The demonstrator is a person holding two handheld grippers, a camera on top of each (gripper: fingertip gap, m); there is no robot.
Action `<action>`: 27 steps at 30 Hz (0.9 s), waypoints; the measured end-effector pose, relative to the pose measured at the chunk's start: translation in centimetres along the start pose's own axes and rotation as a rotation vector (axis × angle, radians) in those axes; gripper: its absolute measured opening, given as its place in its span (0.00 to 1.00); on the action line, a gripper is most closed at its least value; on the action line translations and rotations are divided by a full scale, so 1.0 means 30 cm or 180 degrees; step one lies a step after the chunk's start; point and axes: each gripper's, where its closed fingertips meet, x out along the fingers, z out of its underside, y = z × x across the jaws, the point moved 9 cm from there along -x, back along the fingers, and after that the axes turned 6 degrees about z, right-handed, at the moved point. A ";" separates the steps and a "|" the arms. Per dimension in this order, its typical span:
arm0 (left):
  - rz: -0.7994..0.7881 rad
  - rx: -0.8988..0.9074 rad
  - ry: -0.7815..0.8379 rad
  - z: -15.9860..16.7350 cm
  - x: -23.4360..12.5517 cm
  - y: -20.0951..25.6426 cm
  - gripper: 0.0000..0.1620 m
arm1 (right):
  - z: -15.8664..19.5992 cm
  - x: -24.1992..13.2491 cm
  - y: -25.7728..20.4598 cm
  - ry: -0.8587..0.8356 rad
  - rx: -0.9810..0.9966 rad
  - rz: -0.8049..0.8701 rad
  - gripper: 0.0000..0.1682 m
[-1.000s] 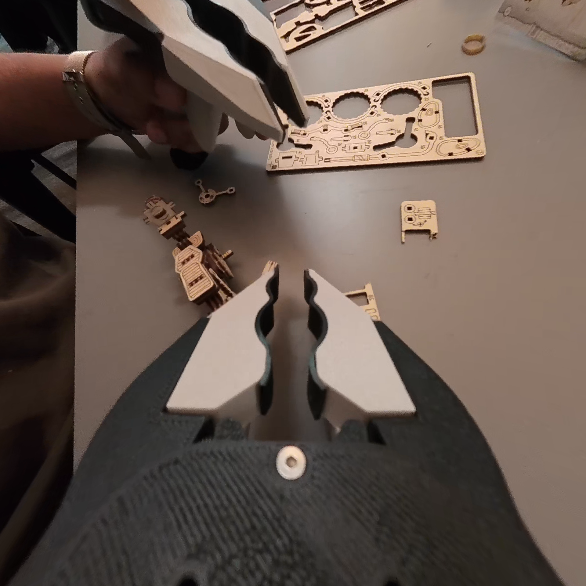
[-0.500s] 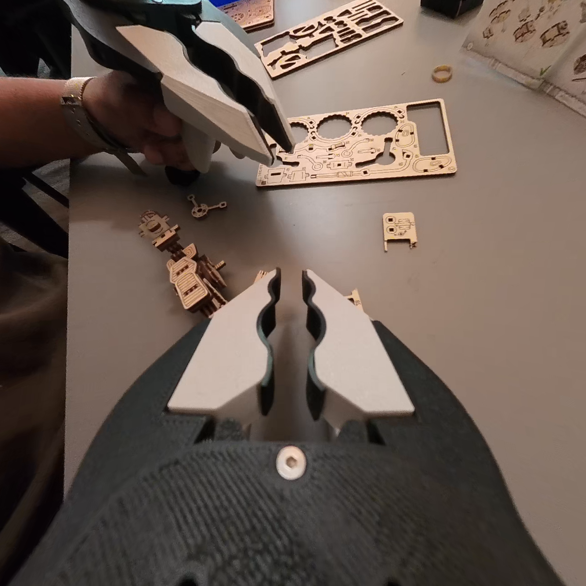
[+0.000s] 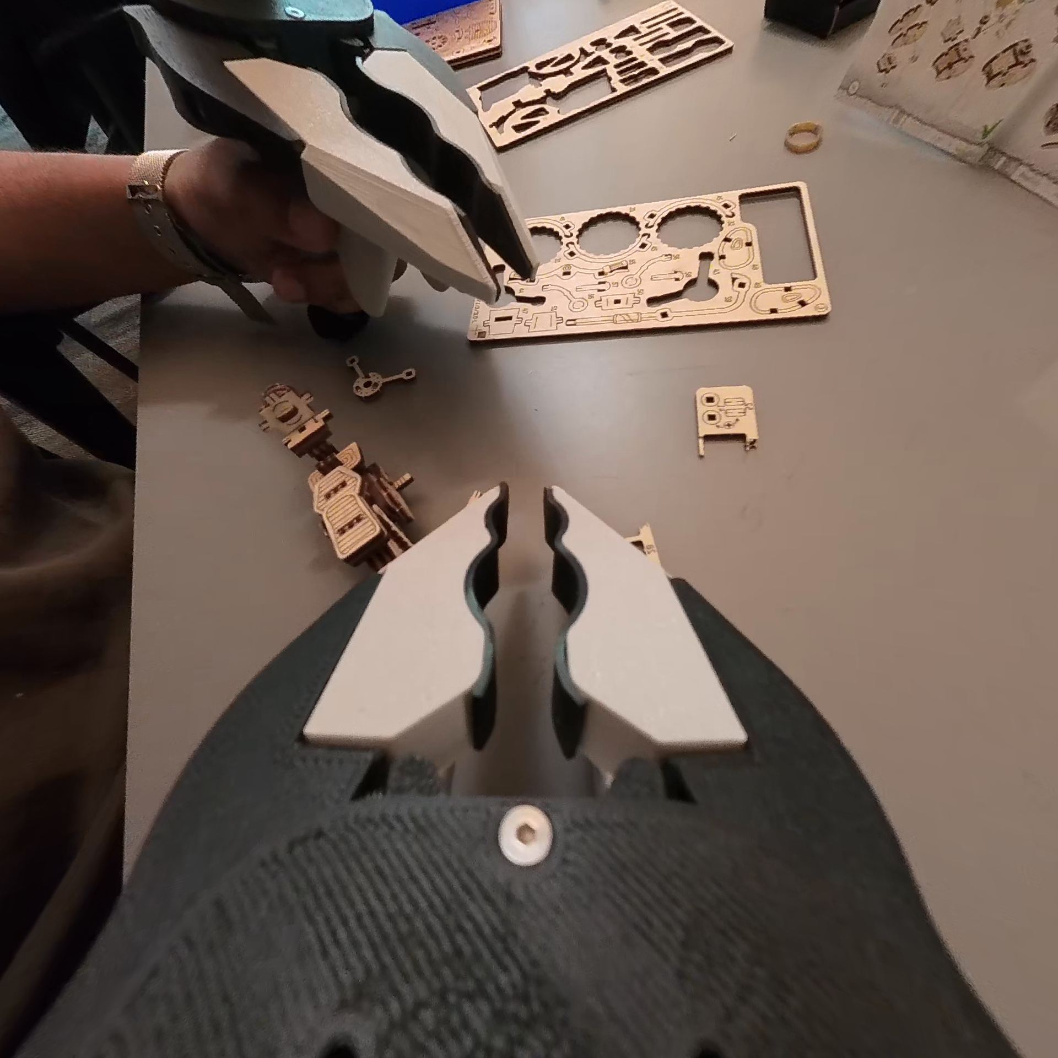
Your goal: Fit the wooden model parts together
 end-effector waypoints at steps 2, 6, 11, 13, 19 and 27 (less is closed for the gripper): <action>-0.0002 0.0002 -0.0001 0.000 0.000 0.000 0.05 | 0.001 0.000 0.000 -0.0002 0.0000 0.0000 0.07; -0.0003 0.0006 -0.0005 0.000 0.000 0.000 0.05 | 0.001 0.001 0.000 -0.0004 -0.0002 0.0002 0.07; -0.0007 0.0043 -0.0024 -0.001 -0.001 0.001 0.06 | 0.001 0.003 0.001 -0.0008 0.0007 0.0005 0.07; -0.0074 0.0059 -0.0054 -0.003 0.000 0.000 0.10 | 0.004 0.004 0.004 -0.0034 0.0020 0.0019 0.06; -0.0197 0.0161 -0.0052 -0.007 -0.003 0.000 0.17 | 0.006 0.003 0.004 -0.0053 -0.0002 0.0023 0.05; -0.0183 -0.0199 0.0393 -0.036 -0.051 -0.037 0.12 | 0.005 0.004 -0.005 -0.0134 -0.0179 0.0134 0.02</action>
